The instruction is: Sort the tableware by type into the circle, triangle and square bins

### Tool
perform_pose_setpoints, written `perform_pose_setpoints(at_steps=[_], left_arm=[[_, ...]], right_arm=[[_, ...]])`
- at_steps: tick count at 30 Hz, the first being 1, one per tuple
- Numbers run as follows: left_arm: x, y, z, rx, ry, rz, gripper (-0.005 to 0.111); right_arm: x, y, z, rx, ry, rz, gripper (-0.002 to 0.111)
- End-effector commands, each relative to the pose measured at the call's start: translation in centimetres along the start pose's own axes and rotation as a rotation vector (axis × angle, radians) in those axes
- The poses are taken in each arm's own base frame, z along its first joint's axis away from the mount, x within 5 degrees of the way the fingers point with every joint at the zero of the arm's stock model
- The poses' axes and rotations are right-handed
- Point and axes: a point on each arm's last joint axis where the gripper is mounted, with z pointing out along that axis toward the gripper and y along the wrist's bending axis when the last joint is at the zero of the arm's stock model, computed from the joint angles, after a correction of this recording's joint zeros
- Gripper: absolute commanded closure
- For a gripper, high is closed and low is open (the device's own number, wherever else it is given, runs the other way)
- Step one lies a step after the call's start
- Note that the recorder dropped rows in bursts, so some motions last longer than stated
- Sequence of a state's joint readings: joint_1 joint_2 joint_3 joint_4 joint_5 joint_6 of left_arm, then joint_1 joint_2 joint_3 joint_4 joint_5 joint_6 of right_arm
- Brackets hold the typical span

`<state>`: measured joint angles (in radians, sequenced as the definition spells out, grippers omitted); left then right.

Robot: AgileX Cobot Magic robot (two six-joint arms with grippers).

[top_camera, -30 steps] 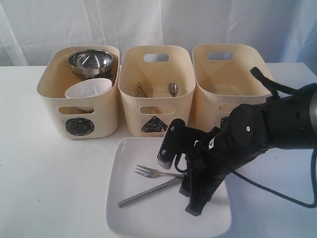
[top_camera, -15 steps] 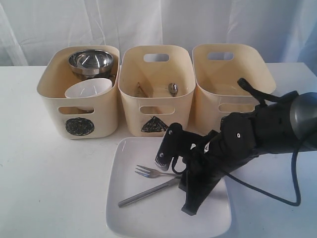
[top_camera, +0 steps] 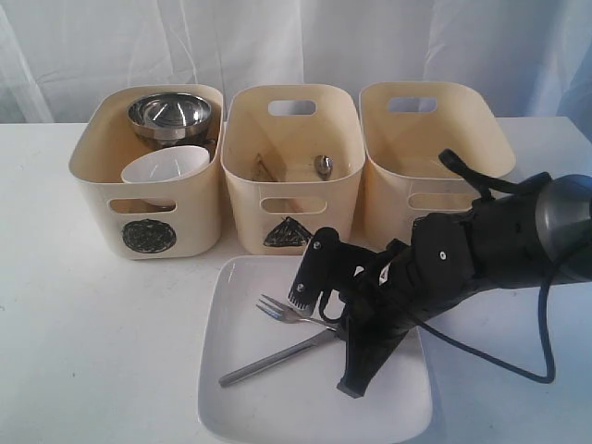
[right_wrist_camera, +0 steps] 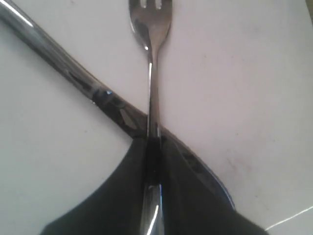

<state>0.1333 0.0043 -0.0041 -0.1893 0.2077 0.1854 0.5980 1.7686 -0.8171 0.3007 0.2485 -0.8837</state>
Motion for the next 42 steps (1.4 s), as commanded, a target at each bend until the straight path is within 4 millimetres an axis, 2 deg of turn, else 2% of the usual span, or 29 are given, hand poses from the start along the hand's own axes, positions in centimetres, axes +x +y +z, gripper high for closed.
perform_pose_setpoints(at_steps=[1,9,27,35,42], left_arm=[[0.1,-0.1,0.0,0.01,0.0,-0.014,0.107],[0.1,-0.1,0.0,0.01,0.0,-0.014,0.107],[0.1,-0.1,0.0,0.01,0.0,-0.014,0.107],[0.1,-0.1,0.0,0.01,0.0,-0.014,0.107],[0.1,-0.1,0.0,0.01,0.0,-0.014,0.107]], right_arm=[[0.3,0.2,0.2,-0.015,0.017,-0.003,0.108],[-0.4,-0.1,-1.5,0.016,-0.032,0.031,0.108],[-2.4,-0.7,-9.6,0.144,-0.256,0.074,0.108],[-3.1,-1.3,-11.6,0.236,-0.374,0.114,0.108],[-4.1,-2.6,-13.0,0.364,-0.547,0.226,0.108]])
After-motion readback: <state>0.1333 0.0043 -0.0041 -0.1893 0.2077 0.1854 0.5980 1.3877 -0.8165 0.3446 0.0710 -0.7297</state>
